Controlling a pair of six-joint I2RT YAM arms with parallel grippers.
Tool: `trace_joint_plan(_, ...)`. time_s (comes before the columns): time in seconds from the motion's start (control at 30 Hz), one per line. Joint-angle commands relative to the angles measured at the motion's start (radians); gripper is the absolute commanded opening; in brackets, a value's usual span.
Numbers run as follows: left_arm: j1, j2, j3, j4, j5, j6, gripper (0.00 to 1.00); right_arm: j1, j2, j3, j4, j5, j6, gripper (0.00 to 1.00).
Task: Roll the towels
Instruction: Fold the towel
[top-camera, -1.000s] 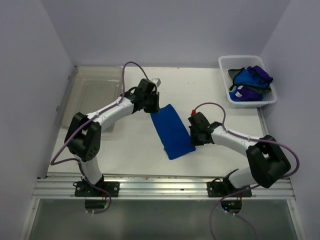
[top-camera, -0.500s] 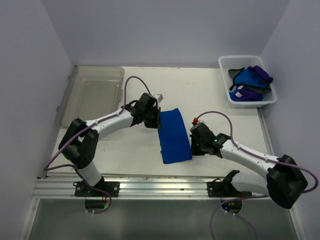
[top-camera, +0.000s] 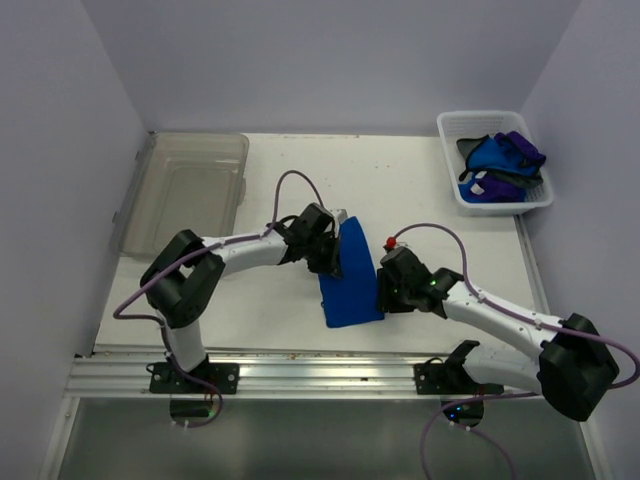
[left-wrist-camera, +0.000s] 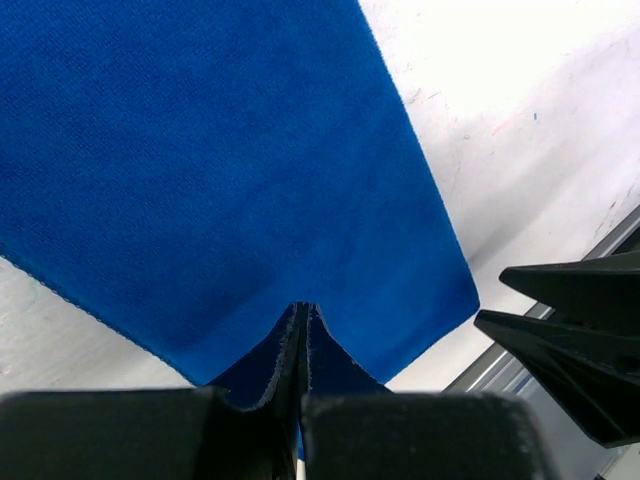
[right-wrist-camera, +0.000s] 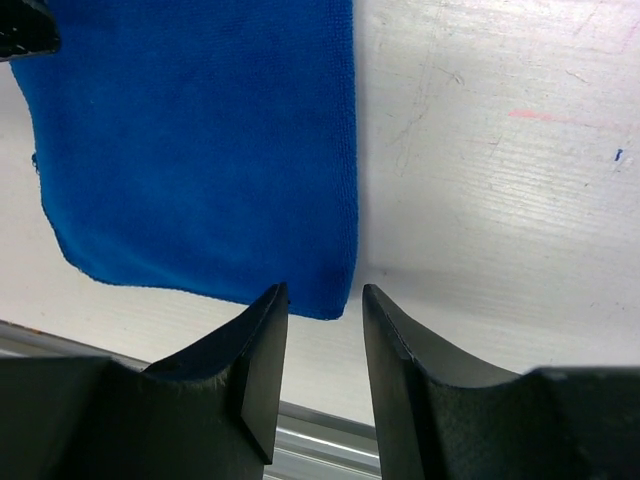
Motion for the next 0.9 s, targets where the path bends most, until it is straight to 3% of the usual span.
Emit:
trace_joint_plan(0.0, -0.029, -0.111, -0.032, 0.032, -0.046, -0.033, 0.0, 0.006, -0.024, -0.009, -0.001, -0.016, 0.002, 0.4)
trace_joint_plan(0.17, -0.067, -0.283, -0.152, -0.023, -0.179, -0.145, 0.0, 0.004, 0.004, -0.032, 0.045, -0.059, 0.008, 0.39)
trace_joint_plan(0.27, -0.092, -0.345, -0.227, -0.017, -0.193, -0.218, 0.19, 0.006, 0.015, -0.039, 0.056, -0.058, 0.014, 0.37)
trace_joint_plan(0.33, -0.124, -0.369, -0.281, 0.011, -0.184, -0.252, 0.39, 0.006, 0.018, -0.041, 0.062, -0.058, 0.013, 0.36)
trace_joint_plan(0.4, -0.153, -0.36, -0.319, 0.057, -0.181, -0.294, 0.49, 0.006, 0.024, -0.047, 0.067, -0.061, 0.013, 0.35)
trace_joint_plan(0.87, -0.187, -0.261, -0.377, 0.146, -0.272, -0.387, 0.46, 0.004, 0.054, -0.107, 0.128, -0.056, 0.016, 0.31)
